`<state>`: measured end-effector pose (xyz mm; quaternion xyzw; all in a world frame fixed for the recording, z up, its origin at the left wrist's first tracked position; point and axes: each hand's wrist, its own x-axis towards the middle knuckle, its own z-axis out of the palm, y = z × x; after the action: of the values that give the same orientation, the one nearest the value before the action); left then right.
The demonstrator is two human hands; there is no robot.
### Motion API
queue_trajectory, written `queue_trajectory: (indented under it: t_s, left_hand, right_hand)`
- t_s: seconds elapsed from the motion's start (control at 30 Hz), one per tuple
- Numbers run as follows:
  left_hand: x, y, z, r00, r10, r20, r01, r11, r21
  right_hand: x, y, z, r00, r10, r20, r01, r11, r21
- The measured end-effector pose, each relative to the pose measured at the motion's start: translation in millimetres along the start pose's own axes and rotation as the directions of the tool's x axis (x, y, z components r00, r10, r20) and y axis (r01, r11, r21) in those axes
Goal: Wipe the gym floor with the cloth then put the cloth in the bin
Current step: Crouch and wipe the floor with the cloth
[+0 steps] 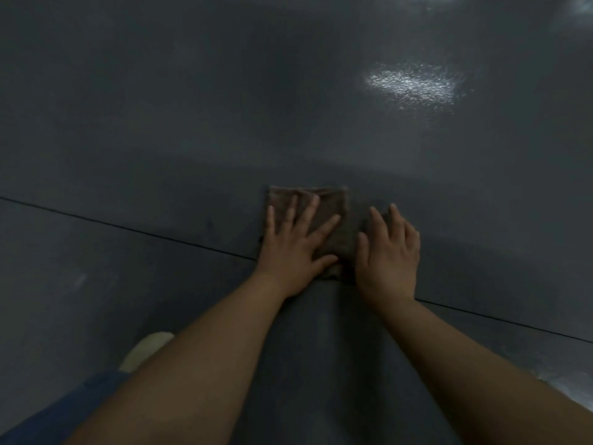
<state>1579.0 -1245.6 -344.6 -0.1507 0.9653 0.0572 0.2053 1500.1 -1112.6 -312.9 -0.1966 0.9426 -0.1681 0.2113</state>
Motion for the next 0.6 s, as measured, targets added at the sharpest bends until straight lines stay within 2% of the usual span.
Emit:
queue_trajectory:
  t_s: [0.07,0.13,0.2,0.27,0.3,0.33,0.37,0.43,0.5,0.53,0.6]
  left_hand:
    - [-9.6,-34.1,5.3,0.986,-0.164,-0.008,0.163,0.986,-0.037]
    - [-23.7,-65.0,6.8,0.930,-0.367,-0.004,0.365,0.925,-0.108]
    - [-39.3,-76.0,11.2,0.813,-0.583,0.016,0.574,0.795,-0.199]
    - [-49.0,-65.2,10.7,0.706,-0.704,0.081,0.697,0.668,-0.262]
    - [-50.8,-55.8,12.7,0.709,-0.699,0.088,0.693,0.669,-0.267]
    - [-51.6,-47.6,14.1,0.761,-0.647,0.052,0.637,0.729,-0.249]
    - [-50.6,-43.4,15.0,0.834,-0.552,0.000,0.539,0.814,-0.217]
    - [-43.6,-50.7,6.2,0.965,-0.261,-0.031,0.259,0.964,-0.063]
    - [-32.0,-74.0,-0.9,0.996,-0.056,0.071,0.057,0.998,-0.003]
    - [-24.5,-88.6,-3.9,0.993,-0.044,0.106,0.045,0.999,-0.005]
    - [-12.8,-119.8,-11.1,0.985,-0.154,0.074,0.155,0.988,-0.015]
  right_hand:
    - [1.7,-17.9,5.9,0.994,-0.068,0.090,0.071,0.997,-0.030]
    - [0.9,-34.8,13.5,0.978,-0.144,0.153,0.153,0.987,-0.048]
    - [-3.7,-51.9,21.4,0.962,-0.228,0.148,0.235,0.972,-0.031]
    - [-8.0,-68.1,28.5,0.948,-0.283,0.145,0.286,0.958,-0.001]
    - [-8.4,-74.6,31.5,0.943,-0.294,0.154,0.296,0.955,0.011]
    - [-8.2,-80.8,33.0,0.942,-0.293,0.162,0.296,0.955,0.008]
    - [-7.3,-86.0,33.3,0.941,-0.288,0.176,0.290,0.957,0.012]
    - [-2.1,-93.3,33.9,0.950,-0.275,0.145,0.274,0.961,0.029]
    - [1.9,-101.8,32.9,0.949,-0.273,0.157,0.274,0.962,0.012]
    - [3.8,-106.6,33.8,0.944,-0.280,0.172,0.285,0.958,-0.004]
    - [6.5,-115.8,35.2,0.929,-0.304,0.209,0.319,0.947,-0.038]
